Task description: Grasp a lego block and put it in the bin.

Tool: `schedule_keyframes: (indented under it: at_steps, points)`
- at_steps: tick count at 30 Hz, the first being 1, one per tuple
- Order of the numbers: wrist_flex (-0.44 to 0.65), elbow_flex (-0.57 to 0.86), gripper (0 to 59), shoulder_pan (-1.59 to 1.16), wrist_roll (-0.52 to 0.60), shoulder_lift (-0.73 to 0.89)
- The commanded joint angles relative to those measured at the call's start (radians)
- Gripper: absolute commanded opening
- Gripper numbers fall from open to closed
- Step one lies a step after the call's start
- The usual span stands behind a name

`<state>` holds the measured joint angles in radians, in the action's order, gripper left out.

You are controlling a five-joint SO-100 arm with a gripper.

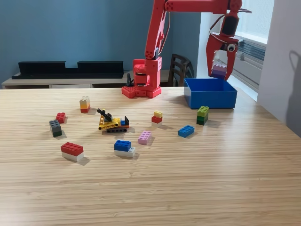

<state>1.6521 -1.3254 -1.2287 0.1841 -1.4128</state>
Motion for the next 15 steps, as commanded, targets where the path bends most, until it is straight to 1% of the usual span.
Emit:
schedule_keyframes:
  at_steps: [1, 4, 5, 7, 10, 13, 14, 15]
  points:
    - [0.038, 0.012, 24.2, -0.006, -0.02, -0.117]
    - [0.054, 0.015, 34.8, -0.006, -0.035, -0.117]
    - [0.057, 0.015, 37.2, -0.006, -0.037, -0.117]
    - [0.061, 0.015, 39.2, -0.006, -0.037, -0.117]
    - [0.063, 0.015, 38.4, -0.006, -0.037, -0.117]
    - [0.063, 0.021, 35.0, 0.003, -0.029, -0.12]
    - [0.063, 0.028, 33.2, 0.009, -0.028, -0.121]
    - [0.063, 0.041, 30.2, 0.02, -0.023, -0.121]
